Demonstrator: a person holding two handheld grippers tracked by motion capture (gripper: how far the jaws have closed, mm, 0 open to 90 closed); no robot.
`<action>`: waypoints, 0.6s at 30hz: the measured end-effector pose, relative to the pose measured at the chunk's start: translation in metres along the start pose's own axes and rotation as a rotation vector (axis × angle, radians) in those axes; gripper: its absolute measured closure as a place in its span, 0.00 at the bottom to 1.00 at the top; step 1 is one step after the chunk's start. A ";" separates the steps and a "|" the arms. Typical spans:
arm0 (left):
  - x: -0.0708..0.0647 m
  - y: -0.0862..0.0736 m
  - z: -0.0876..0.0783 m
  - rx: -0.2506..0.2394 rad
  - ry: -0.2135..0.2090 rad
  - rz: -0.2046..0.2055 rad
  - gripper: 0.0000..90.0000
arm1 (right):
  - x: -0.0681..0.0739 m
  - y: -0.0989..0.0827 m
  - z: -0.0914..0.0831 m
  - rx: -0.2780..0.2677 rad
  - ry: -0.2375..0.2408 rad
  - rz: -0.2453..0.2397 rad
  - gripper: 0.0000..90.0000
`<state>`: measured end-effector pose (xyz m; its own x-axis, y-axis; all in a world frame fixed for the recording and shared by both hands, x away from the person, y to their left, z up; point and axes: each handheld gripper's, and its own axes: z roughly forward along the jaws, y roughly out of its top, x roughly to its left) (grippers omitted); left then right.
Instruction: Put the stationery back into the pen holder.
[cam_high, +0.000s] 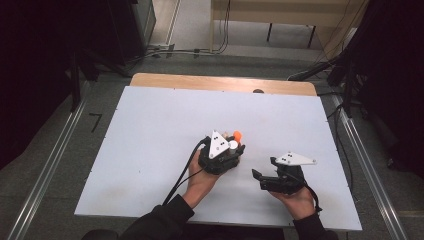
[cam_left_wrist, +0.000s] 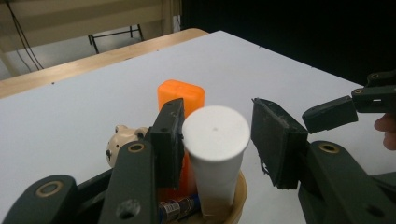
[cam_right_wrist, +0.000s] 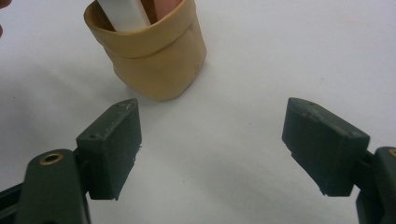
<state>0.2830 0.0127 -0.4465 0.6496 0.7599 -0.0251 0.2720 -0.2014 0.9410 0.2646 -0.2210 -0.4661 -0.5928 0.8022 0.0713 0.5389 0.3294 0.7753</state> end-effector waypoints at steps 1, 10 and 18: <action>0.000 0.000 0.000 -0.007 0.000 -0.005 0.61 | 0.000 0.000 0.000 0.000 0.000 0.000 0.20; -0.001 0.003 -0.006 -0.028 -0.003 0.001 0.58 | 0.000 0.000 0.000 -0.001 0.000 0.000 0.20; -0.001 0.005 -0.009 -0.043 -0.008 -0.001 0.58 | 0.000 0.000 0.000 -0.001 0.000 0.000 0.20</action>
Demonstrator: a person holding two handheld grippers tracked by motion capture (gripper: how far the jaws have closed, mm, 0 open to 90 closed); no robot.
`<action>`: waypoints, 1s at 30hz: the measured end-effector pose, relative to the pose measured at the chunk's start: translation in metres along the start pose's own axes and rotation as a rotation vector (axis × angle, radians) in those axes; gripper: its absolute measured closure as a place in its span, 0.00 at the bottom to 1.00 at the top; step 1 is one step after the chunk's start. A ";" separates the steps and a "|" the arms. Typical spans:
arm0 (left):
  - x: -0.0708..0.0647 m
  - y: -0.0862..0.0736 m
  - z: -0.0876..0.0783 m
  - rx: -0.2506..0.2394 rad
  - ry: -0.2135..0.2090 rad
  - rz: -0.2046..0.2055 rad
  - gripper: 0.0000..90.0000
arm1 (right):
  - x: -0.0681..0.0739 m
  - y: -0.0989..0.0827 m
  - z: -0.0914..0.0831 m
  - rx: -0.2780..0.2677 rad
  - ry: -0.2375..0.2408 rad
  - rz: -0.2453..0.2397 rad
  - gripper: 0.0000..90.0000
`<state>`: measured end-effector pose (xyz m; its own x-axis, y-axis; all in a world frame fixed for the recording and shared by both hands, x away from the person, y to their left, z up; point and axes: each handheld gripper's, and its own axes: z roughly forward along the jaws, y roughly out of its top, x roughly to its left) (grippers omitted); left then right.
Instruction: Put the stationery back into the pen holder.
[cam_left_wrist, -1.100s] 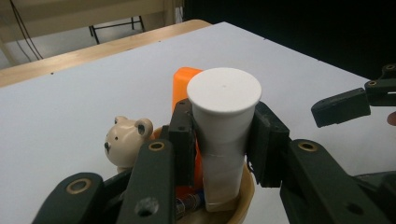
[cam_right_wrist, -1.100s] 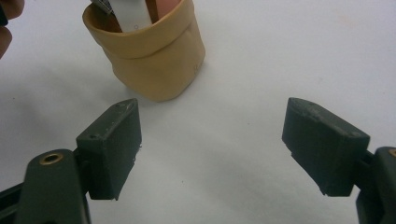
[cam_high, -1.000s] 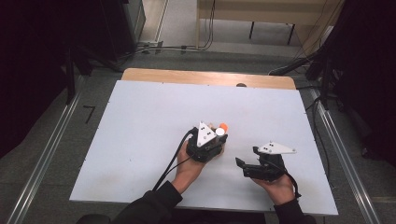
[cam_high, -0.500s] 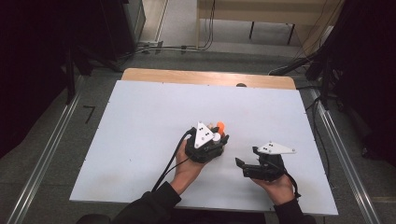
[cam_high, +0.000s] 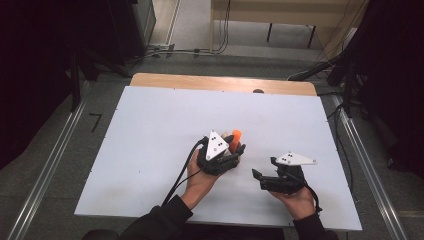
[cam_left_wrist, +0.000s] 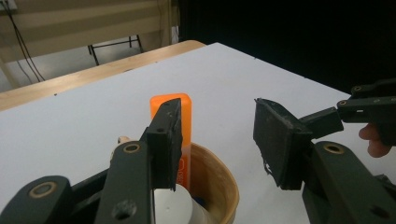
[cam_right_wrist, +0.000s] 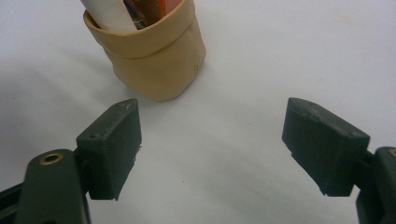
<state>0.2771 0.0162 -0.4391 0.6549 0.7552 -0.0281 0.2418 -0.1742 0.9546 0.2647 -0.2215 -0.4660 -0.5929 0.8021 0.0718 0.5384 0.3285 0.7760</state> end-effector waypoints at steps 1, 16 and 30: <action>0.000 0.000 -0.001 -0.002 -0.001 -0.001 0.58 | 0.000 0.000 0.000 -0.001 0.000 0.001 0.20; -0.002 0.010 -0.015 -0.008 -0.034 -0.040 0.48 | -0.002 0.000 -0.002 -0.009 -0.007 0.007 0.20; -0.001 0.015 -0.032 0.007 -0.073 -0.077 0.38 | -0.004 0.000 -0.004 -0.019 -0.019 0.012 0.20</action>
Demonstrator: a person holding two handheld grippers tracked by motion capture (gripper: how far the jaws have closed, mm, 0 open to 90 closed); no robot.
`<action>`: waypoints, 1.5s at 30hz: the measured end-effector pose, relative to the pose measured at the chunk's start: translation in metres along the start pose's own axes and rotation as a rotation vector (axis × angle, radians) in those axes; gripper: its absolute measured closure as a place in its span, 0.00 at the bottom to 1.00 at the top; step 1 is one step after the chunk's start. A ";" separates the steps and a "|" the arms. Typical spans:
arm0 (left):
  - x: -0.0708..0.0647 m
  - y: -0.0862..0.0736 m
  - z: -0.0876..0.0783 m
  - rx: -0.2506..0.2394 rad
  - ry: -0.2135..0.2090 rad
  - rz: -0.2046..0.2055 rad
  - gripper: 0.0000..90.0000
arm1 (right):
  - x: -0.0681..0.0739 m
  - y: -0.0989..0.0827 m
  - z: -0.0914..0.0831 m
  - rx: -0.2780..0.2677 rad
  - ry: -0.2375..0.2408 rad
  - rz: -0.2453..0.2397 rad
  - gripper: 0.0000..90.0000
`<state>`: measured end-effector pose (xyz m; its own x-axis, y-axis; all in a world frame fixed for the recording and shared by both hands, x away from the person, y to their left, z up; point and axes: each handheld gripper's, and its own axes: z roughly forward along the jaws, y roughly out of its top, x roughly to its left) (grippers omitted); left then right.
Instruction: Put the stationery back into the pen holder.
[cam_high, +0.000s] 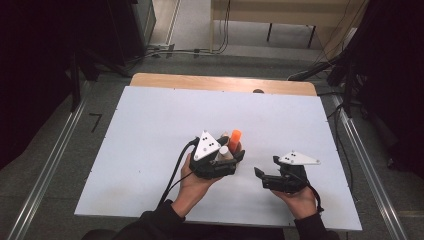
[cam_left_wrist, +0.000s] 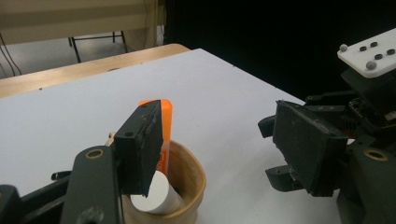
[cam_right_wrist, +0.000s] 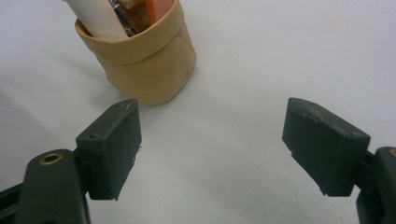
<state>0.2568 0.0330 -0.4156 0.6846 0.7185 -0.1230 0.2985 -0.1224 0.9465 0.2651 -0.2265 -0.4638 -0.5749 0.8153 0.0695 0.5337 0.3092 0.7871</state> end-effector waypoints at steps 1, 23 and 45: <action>0.000 0.000 -0.002 0.001 0.000 0.000 0.37 | 0.000 0.000 0.000 -0.001 0.000 0.000 0.20; -0.001 0.001 -0.024 0.010 0.000 0.002 0.28 | -0.005 0.000 -0.003 -0.010 -0.017 0.021 0.20; 0.023 -0.018 -0.063 0.014 0.071 -0.037 0.24 | -0.011 -0.001 -0.009 -0.027 -0.034 0.036 0.19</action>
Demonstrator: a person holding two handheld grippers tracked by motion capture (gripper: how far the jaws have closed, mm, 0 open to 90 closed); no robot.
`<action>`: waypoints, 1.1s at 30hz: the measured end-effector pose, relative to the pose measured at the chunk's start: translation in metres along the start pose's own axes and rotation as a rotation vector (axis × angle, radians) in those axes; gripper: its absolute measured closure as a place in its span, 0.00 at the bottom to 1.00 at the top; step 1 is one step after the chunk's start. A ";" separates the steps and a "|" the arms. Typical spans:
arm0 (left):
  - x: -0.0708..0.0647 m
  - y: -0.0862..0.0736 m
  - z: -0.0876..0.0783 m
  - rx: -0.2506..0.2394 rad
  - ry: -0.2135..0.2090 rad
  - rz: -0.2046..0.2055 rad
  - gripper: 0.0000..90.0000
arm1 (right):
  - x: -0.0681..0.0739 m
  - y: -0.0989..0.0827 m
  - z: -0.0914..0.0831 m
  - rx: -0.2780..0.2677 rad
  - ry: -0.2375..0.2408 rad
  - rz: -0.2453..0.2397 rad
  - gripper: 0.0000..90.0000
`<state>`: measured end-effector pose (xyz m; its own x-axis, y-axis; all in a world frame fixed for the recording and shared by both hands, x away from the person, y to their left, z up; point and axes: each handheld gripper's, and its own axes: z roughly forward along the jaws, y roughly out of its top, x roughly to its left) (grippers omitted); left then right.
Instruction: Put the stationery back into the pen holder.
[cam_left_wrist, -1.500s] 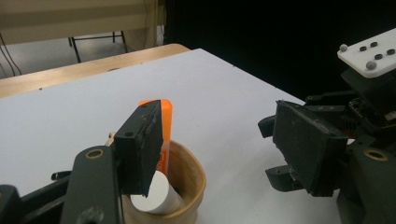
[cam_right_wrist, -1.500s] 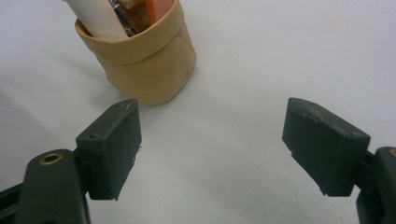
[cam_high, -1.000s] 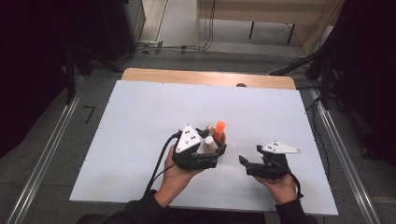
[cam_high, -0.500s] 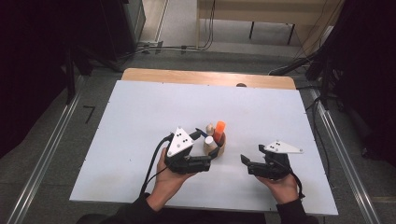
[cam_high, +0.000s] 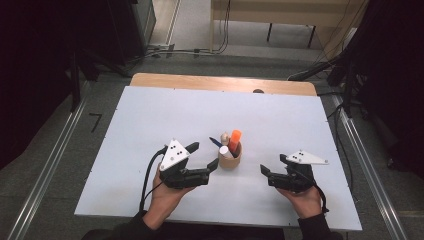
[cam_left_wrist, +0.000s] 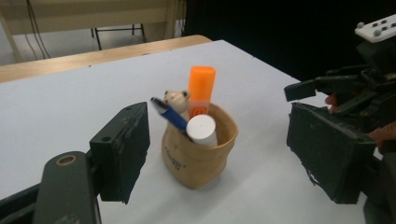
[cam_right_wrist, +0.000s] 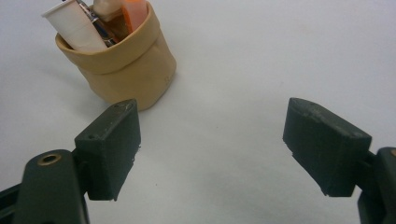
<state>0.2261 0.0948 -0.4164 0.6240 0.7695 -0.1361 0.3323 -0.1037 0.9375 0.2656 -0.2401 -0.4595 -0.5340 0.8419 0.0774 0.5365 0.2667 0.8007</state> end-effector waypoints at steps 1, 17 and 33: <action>0.002 -0.002 -0.002 0.003 0.007 -0.002 0.24 | -0.001 0.000 0.000 0.000 -0.001 0.001 0.19; 0.040 -0.028 -0.019 0.019 0.121 -0.068 0.24 | -0.011 -0.003 -0.007 -0.013 -0.027 0.024 0.19; 0.075 -0.050 -0.025 0.066 0.200 -0.128 0.24 | -0.028 -0.009 -0.018 -0.028 -0.073 0.067 0.19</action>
<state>0.2385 0.1731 -0.4654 0.4236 0.8877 -0.1804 0.4492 -0.0330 0.8928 0.2637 -0.2750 -0.4581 -0.4475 0.8899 0.0885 0.5508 0.1963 0.8112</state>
